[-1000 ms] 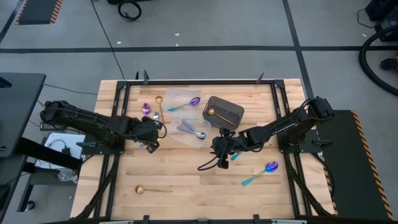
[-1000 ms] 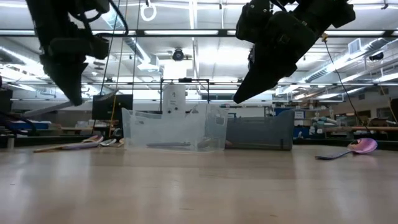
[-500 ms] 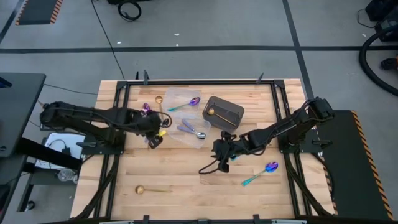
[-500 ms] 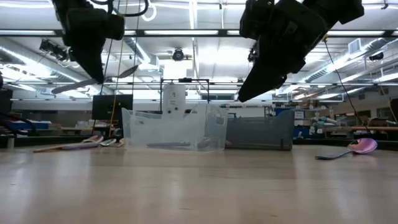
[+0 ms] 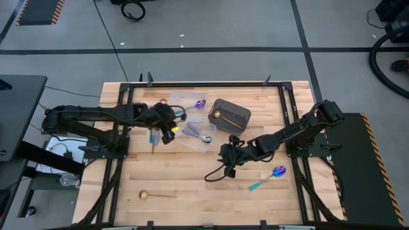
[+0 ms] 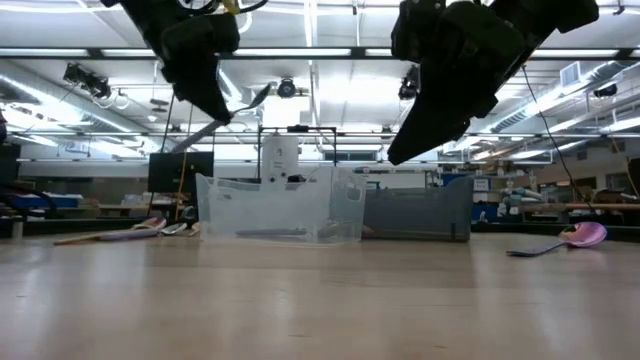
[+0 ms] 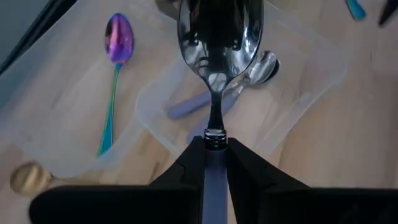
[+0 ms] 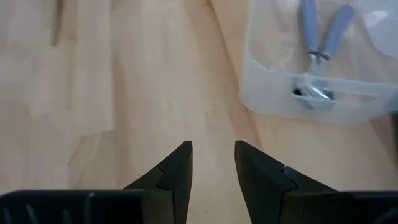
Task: Sort silverware by color (type)
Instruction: Put the purple spoon into the bottom transparent bin
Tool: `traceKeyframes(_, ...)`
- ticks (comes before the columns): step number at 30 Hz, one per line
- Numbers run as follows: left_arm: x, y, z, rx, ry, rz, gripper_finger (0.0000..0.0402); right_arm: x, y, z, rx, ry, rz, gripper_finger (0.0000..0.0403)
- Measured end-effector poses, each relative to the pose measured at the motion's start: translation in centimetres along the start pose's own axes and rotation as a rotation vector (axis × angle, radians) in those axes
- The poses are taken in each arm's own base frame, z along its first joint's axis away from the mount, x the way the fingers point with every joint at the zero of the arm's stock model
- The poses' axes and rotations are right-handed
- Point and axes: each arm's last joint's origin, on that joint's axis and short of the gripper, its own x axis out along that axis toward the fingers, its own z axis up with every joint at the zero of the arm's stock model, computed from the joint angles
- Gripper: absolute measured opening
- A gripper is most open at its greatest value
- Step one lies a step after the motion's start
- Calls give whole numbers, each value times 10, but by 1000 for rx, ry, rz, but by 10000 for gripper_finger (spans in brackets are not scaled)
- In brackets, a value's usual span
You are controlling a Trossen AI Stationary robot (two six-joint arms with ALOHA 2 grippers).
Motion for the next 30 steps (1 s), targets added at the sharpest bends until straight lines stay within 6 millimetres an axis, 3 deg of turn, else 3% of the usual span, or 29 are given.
traceKeyframes(11, 40, -12, 19, 202, -108, -9, 50, 1, 0, -17, 45, 15, -47, 130)
traceKeyframes(22, 86, -21, 21, 616, -124, 20, 53, 1, 4, -36, 64, 4, -77, 130)
traceKeyframes(30, 104, -24, 18, 866, -104, 33, 54, -3, 13, -39, 44, -32, -78, 130)
